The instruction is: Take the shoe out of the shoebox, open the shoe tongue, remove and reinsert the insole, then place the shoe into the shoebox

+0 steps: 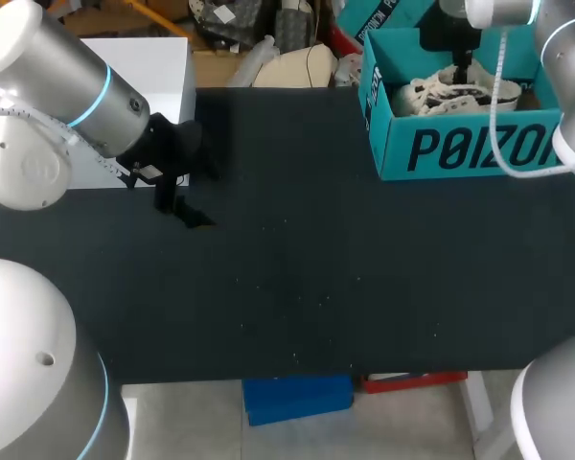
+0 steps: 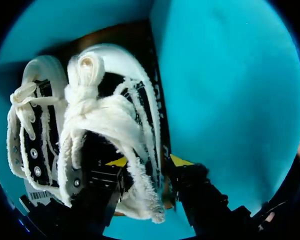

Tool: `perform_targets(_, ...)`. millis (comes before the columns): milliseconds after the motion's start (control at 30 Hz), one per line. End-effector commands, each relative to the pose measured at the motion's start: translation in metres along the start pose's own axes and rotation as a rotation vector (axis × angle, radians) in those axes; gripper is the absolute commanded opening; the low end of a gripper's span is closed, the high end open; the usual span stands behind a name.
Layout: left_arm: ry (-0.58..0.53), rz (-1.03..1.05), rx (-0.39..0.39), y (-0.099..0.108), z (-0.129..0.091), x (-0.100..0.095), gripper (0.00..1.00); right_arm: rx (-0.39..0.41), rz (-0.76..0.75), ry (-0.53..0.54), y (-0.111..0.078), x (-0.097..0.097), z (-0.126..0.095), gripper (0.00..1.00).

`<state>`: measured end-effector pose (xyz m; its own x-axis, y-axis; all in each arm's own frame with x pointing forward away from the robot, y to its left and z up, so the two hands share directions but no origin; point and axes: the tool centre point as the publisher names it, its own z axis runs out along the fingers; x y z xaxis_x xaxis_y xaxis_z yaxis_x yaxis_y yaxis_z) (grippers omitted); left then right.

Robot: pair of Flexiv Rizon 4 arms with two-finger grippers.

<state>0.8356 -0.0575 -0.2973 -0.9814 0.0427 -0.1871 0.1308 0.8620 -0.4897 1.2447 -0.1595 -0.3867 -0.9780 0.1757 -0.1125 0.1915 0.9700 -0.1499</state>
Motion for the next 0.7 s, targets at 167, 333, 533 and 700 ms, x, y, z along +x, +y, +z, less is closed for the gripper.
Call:
perform_targets(167,-0.001,0.001,0.001,0.001,0.000,0.000,1.00,0.016,0.020,0.006,-0.020,0.007,-0.057,0.50)
perform_targets(333,-0.001,0.001,0.001,0.001,0.000,0.000,1.00,0.049,0.035,-0.019,-0.029,0.010,-0.095,0.42)
perform_targets(533,-0.001,0.001,0.001,0.001,0.000,0.000,1.00,0.072,0.067,-0.064,-0.031,0.020,-0.138,0.40)
perform_targets(700,-0.001,0.001,0.001,0.001,0.000,0.000,1.00,0.078,0.093,-0.071,-0.023,0.035,-0.173,0.41)
